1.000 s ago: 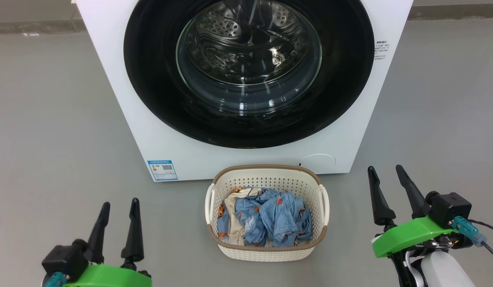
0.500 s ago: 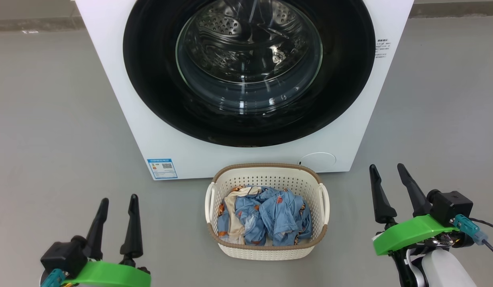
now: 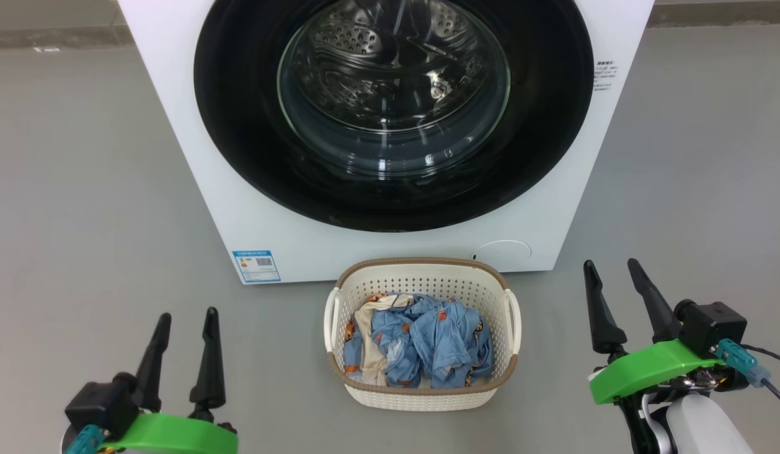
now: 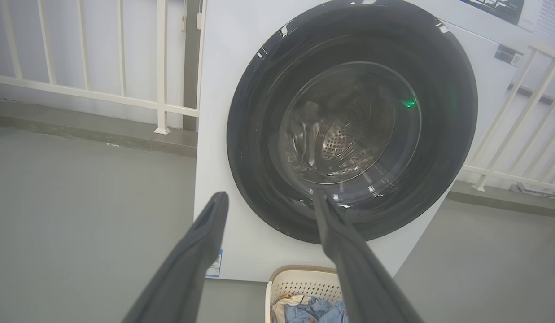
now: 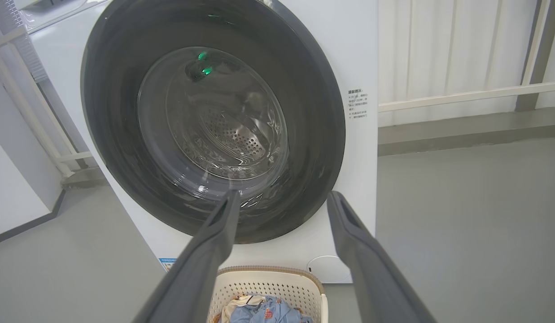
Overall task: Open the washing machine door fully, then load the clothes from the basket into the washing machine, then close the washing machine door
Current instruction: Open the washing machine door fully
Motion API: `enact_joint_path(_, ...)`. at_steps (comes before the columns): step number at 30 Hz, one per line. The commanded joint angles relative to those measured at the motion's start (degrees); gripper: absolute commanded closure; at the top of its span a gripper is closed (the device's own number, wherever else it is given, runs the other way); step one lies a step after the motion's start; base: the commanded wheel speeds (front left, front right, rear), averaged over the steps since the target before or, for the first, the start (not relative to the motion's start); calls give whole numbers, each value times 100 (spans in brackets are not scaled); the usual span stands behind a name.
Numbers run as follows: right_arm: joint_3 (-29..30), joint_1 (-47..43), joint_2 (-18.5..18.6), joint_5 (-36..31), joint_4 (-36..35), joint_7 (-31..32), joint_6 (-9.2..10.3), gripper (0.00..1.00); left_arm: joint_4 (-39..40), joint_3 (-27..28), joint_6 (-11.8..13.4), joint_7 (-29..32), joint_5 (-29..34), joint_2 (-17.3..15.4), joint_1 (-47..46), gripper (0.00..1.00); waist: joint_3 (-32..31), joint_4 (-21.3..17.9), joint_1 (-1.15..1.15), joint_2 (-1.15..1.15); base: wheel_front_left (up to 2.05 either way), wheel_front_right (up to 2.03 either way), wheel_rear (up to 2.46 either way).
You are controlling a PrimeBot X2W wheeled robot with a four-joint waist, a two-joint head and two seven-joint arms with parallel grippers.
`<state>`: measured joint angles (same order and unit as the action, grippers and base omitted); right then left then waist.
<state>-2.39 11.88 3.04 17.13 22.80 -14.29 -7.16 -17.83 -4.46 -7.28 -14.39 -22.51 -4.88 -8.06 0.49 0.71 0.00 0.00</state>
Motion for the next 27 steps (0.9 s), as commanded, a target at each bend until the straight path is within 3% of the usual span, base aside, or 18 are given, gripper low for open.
enact_joint_path(1, -129, 239, -11, -30, -128, -71, -33, 0, 143, 181, -20, -61, 45, -132, -249, 0, 2, 3, 0, 0, 20, 20, -40)
enact_joint_path(10, -137, 258, -13, -19, -116, -71, -33, 0, 117, 195, -21, -61, 58, -135, -263, 0, 8, 2, 0, 0, 60, 60, -119)
enact_joint_path(27, -133, 280, -15, 23, -92, -71, -33, 0, 133, 131, -21, -61, -154, -162, -270, 0, 10, 0, 0, 0, 113, 113, -227)
